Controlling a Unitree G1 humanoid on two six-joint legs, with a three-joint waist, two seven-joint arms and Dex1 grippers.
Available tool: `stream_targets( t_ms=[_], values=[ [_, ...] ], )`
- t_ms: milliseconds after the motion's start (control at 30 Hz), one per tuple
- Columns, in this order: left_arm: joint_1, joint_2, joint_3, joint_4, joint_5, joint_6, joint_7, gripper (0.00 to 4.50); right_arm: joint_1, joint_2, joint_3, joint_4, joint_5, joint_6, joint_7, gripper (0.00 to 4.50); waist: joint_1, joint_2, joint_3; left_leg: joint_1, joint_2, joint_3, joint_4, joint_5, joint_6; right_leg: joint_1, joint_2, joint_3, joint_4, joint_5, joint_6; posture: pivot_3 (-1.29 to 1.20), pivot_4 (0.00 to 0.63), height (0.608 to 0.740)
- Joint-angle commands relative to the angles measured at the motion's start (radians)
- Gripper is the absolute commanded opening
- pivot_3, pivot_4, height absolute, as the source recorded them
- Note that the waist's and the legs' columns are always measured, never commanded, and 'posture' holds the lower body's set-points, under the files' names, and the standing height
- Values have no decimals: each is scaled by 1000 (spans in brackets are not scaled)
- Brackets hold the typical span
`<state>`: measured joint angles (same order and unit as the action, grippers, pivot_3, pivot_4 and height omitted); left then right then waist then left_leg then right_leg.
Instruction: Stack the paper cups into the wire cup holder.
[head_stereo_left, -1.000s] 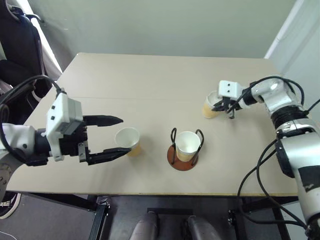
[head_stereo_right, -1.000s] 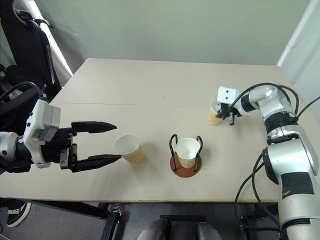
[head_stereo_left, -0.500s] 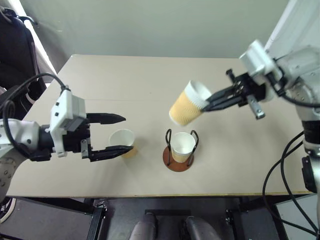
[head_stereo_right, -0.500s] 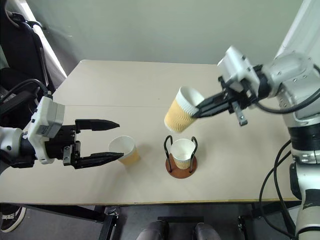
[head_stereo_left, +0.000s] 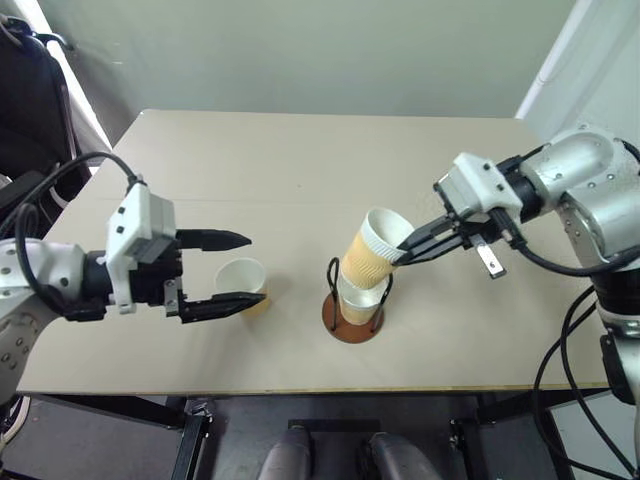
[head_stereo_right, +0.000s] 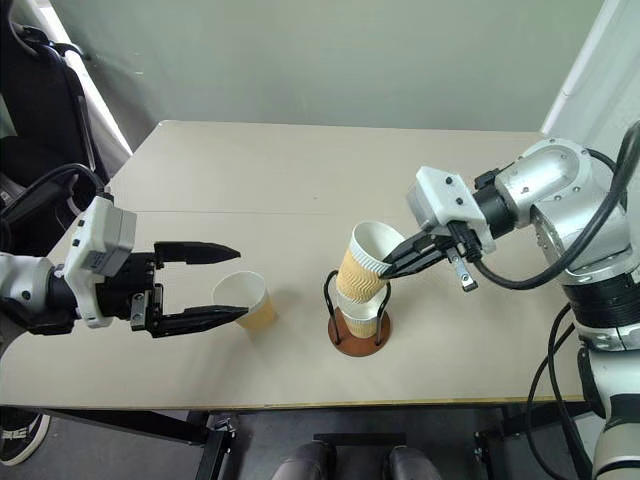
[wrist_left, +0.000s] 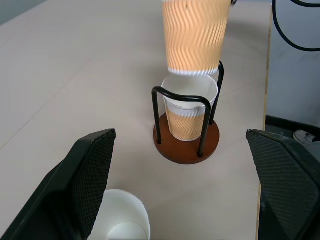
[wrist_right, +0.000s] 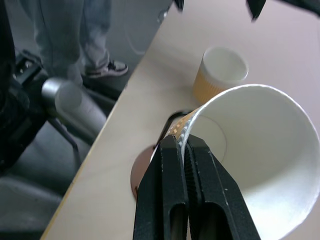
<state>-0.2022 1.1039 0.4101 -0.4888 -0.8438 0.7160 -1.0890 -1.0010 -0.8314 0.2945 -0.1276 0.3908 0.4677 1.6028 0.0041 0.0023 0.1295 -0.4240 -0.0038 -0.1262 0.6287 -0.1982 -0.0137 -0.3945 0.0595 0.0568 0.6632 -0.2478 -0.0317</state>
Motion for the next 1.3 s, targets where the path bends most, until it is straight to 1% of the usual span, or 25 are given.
stream_targets(
  t_ms=[33,233,400,433,500,600,733,833,867,933,967,1000,1067,1100,1133,1200,1300],
  values=[
    [14,14,56,-42,-16,1,-1,4500,-9,-5,3,-25,-23,-21,10,32,0,0,0,0,0,0,0,0,0,0,0,0,0,0,0,0,150,740],
    [18,13,55,-41,-11,-1,4,4500,-11,14,36,17,-86,-75,8,32,0,0,0,0,1,0,0,0,0,0,2,0,0,1,-1,0,150,740],
    [6,14,38,-25,-1,-9,0,4500,-13,23,42,30,-102,-95,12,32,0,0,0,0,2,0,1,0,0,0,3,1,0,1,-2,0,150,740],
    [4,14,36,-23,0,-10,-1,4500,-11,21,43,28,-101,-95,12,199,0,0,0,0,2,0,1,0,0,0,3,0,0,1,-2,0,150,740],
    [2,13,34,-20,3,-11,-2,4500,-9,17,45,22,-97,-95,12,623,0,0,0,0,2,0,1,0,0,0,3,1,0,1,-2,0,150,740],
    [3,14,35,-21,3,-12,-5,4500,-3,11,40,7,-90,-90,12,1621,0,0,0,0,2,0,1,0,-1,0,3,1,0,1,-2,0,150,740],
    [13,17,47,-32,-2,-6,-7,4500,4,4,29,-14,-82,-81,12,3164,0,0,0,0,2,0,1,0,-1,0,3,1,0,1,-2,0,150,740],
    [19,26,47,-39,-1,-1,-13,4500,4,5,12,-17,-77,-67,8,4223,0,0,0,1,3,0,1,0,-1,0,4,1,0,1,-2,0,150,740],
    [23,30,46,-41,0,0,-16,4500,3,5,6,-17,-76,-62,6,4486,0,0,0,1,3,0,1,0,-1,0,4,1,0,1,-2,0,150,740],
    [72,77,11,-31,84,-26,-44,4500,3,-4,-60,4,-13,-5,3,4486,0,0,0,1,3,0,1,0,-1,0,4,1,0,1,-2,0,150,740],
    [96,101,-12,-21,132,-48,-61,4500,4,-15,-113,21,52,55,6,4486,0,0,0,0,3,0,1,0,-1,0,4,1,0,1,-3,0,150,740],
    [109,117,-34,-8,169,-68,-70,4500,4,-26,-189,46,146,143,7,4486,2,0,0,0,3,0,1,-1,-1,0,4,1,0,1,-3,0,150,740],
    [88,120,-62,11,180,-77,-67,4500,9,-41,-363,99,360,305,8,4486,11,0,0,0,2,0,1,0,-1,0,4,2,-1,1,-3,0,150,740],
    [69,121,-78,17,182,-71,-61,4500,22,-51,-439,126,431,356,0,4486,16,-1,0,-1,2,0,1,0,-2,0,4,2,-1,0,-3,0,150,740],
    [63,130,-102,27,210,-78,-58,4500,50,-67,-482,136,443,370,-24,4486,18,-2,0,-1,2,0,1,0,-3,0,4,2,-1,-1,-4,0,150,740],
    [55,140,-148,52,271,-102,-52,4500,120,-101,-520,119,423,371,-69,4486,20,-4,-2,0,2,0,0,-1,-4,1,4,2,-2,-1,-5,0,150,740],
    [12,119,-225,80,338,-133,-29,4500,235,-139,-568,45,428,382,-130,4486,17,-4,-2,5,3,0,0,-4,-5,4,4,2,-1,-3,-7,0,150,740]
  ],
)
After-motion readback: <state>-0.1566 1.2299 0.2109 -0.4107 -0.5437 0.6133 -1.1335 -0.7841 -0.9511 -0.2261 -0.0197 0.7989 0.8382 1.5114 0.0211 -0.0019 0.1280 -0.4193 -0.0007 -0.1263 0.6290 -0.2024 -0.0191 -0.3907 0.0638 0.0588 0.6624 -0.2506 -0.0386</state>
